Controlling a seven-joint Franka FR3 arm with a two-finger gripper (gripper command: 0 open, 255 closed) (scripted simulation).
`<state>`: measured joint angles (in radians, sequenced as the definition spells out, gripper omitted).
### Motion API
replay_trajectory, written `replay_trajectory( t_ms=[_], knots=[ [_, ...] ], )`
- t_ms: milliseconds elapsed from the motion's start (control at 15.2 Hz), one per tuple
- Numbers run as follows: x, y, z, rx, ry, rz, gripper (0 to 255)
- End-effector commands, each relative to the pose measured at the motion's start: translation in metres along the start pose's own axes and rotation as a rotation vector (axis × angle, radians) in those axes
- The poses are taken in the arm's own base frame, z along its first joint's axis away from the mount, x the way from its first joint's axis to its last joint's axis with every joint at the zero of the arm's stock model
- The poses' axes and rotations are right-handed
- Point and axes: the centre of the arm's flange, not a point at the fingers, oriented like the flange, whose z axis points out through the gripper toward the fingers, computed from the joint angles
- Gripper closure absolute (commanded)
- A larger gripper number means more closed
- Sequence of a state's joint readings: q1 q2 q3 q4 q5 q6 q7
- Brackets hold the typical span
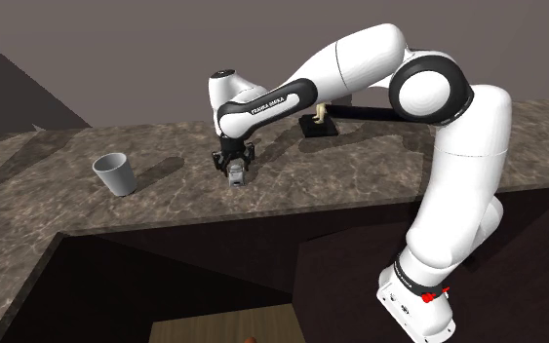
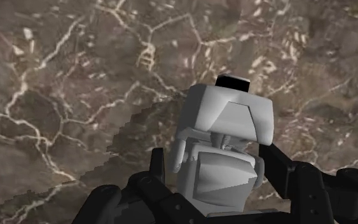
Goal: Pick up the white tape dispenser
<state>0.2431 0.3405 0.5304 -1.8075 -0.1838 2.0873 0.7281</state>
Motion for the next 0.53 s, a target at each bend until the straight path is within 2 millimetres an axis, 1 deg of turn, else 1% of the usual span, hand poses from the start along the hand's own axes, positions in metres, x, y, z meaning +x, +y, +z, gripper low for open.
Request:
replay_trajectory(
  t_ms=[0, 330, 462],
  knots=[
    [-0.001, 0.0, 0.001, -0.001, -0.002, -0.001, 255],
    [-0.001, 0.0, 0.001, -0.001, -0.002, -0.001, 255],
    [-0.001, 0.0, -0.01, -0.001, -0.002, -0.001, 255]
  ],
)
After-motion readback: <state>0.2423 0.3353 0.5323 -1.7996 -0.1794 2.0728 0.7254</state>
